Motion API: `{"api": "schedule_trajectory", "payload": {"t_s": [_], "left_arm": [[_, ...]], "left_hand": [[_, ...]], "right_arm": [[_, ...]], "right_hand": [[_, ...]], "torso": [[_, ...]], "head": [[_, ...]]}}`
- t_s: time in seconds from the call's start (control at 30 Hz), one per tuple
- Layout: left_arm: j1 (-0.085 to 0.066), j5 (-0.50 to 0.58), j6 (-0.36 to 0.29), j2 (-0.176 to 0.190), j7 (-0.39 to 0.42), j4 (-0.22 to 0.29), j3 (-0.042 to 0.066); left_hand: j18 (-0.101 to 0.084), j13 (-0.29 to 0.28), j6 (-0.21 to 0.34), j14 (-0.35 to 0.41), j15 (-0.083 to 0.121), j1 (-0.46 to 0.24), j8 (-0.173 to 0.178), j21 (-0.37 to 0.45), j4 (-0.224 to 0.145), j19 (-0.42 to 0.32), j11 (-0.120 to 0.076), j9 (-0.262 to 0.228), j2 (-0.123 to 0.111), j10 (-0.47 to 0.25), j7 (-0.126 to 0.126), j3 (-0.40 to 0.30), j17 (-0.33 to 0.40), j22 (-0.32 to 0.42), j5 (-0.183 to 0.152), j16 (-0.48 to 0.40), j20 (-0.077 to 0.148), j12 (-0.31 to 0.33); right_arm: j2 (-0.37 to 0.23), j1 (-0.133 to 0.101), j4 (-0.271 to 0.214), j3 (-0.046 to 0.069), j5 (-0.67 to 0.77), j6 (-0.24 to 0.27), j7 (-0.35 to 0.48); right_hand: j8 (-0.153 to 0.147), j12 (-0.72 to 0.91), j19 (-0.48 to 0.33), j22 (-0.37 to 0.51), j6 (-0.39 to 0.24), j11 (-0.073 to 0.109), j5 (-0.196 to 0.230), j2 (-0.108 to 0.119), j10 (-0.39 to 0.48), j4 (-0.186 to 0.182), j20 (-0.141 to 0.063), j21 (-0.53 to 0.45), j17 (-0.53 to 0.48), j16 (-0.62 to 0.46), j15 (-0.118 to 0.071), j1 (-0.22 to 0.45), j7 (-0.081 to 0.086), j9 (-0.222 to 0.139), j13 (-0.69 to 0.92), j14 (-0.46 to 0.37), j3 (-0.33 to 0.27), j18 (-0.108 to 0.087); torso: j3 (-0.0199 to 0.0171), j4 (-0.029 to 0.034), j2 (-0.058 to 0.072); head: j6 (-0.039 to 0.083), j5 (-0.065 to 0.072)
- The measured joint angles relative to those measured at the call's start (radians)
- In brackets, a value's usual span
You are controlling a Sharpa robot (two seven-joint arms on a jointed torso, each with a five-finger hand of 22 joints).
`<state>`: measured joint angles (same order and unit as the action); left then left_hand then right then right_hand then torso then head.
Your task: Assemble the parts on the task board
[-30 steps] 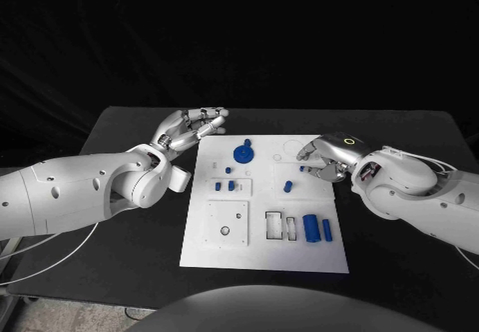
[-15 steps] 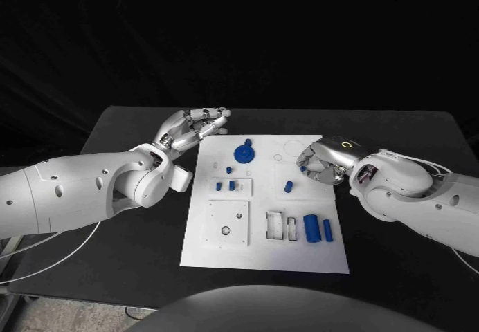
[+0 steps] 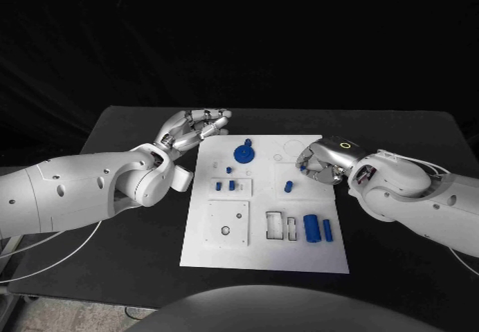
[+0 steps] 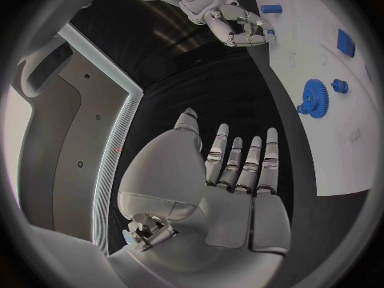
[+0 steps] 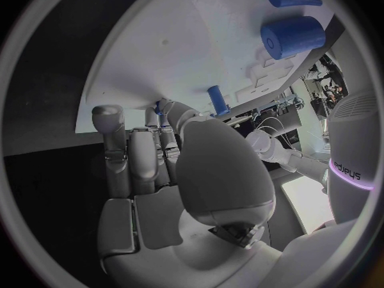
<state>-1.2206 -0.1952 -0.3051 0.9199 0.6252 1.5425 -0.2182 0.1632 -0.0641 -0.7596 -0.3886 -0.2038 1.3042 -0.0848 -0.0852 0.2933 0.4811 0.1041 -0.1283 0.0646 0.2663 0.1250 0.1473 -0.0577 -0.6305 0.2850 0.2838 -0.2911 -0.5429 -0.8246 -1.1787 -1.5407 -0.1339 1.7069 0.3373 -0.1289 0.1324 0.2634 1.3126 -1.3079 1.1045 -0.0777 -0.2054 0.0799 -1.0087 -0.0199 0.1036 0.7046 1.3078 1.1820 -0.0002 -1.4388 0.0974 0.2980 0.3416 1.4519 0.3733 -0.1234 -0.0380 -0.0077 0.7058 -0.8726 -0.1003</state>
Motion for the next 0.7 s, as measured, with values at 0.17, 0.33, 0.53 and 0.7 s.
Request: {"api": "schedule_trajectory", "payload": {"t_s": [0.17, 0.33, 0.53, 0.7], "left_arm": [[0.0, 0.0, 0.003, -0.003, -0.004, -0.002, 0.0], [0.002, 0.0, 0.007, -0.004, -0.009, -0.003, 0.0], [0.004, 0.0, 0.009, -0.006, -0.013, -0.004, 0.0], [0.005, 0.0, 0.01, -0.007, -0.016, -0.007, 0.0]], "left_hand": [[0.0, 0.0, -0.009, -0.004, -0.003, 0.005, -0.003, 0.0, -0.003, 0.007, 0.007, 0.0, 0.005, 0.007, 0.009, 0.003, 0.0, 0.004, 0.005, 0.007, 0.0, -0.009], [0.0, 0.0, -0.012, -0.011, -0.004, 0.021, -0.006, -0.004, -0.003, 0.011, 0.011, 0.001, 0.013, 0.011, 0.012, 0.008, 0.0, 0.01, 0.028, 0.012, 0.003, -0.015], [0.0, 0.0, -0.012, -0.014, -0.007, 0.03, -0.006, -0.004, -0.003, 0.014, 0.011, 0.002, 0.014, 0.011, 0.012, 0.014, 0.0, 0.013, 0.038, 0.012, 0.0, -0.019], [0.0, 0.0, -0.012, -0.014, -0.007, 0.035, -0.006, -0.004, -0.003, 0.014, 0.011, 0.003, 0.02, 0.011, 0.012, 0.014, 0.0, 0.015, 0.039, 0.012, 0.0, -0.019]], "right_arm": [[0.0, 0.001, 0.001, 0.0, -0.001, 0.002, 0.006], [-0.003, 0.002, -0.001, -0.001, -0.004, 0.01, 0.012], [-0.018, 0.004, -0.016, -0.002, -0.011, 0.028, 0.018], [-0.04, -0.003, -0.045, 0.001, -0.02, 0.048, 0.021]], "right_hand": [[0.003, 0.006, -0.002, 0.0, 0.001, 0.003, 0.0, -0.008, -0.003, 0.013, -0.002, -0.007, 0.0, -0.012, -0.004, -0.018, 0.001, 0.012, -0.003, -0.004, 0.005, 0.0], [0.003, 0.01, -0.004, 0.0, -0.003, 0.0, 0.001, -0.014, -0.007, 0.019, -0.004, -0.007, 0.0, -0.012, 0.0, -0.025, 0.005, 0.016, -0.004, -0.007, 0.006, 0.0], [0.007, 0.013, -0.004, 0.0, -0.002, 0.0, 0.003, -0.017, -0.007, 0.023, -0.004, -0.007, 0.0, -0.012, 0.0, -0.028, 0.005, 0.019, -0.004, -0.007, 0.004, 0.0], [0.004, 0.013, -0.004, 0.0, -0.005, 0.0, 0.003, -0.017, -0.007, 0.025, -0.004, -0.007, 0.0, -0.012, 0.0, -0.028, 0.008, 0.019, -0.004, -0.007, 0.001, 0.0]], "torso": [[0.0, 0.0001, 0.0], [0.0, 0.0, 0.0], [0.0, -0.0001, -0.001], [0.0001, -0.0009, -0.001]], "head": [[0.0, 0.0], [0.0, -0.001], [0.0, -0.003], [0.0, -0.006]]}}
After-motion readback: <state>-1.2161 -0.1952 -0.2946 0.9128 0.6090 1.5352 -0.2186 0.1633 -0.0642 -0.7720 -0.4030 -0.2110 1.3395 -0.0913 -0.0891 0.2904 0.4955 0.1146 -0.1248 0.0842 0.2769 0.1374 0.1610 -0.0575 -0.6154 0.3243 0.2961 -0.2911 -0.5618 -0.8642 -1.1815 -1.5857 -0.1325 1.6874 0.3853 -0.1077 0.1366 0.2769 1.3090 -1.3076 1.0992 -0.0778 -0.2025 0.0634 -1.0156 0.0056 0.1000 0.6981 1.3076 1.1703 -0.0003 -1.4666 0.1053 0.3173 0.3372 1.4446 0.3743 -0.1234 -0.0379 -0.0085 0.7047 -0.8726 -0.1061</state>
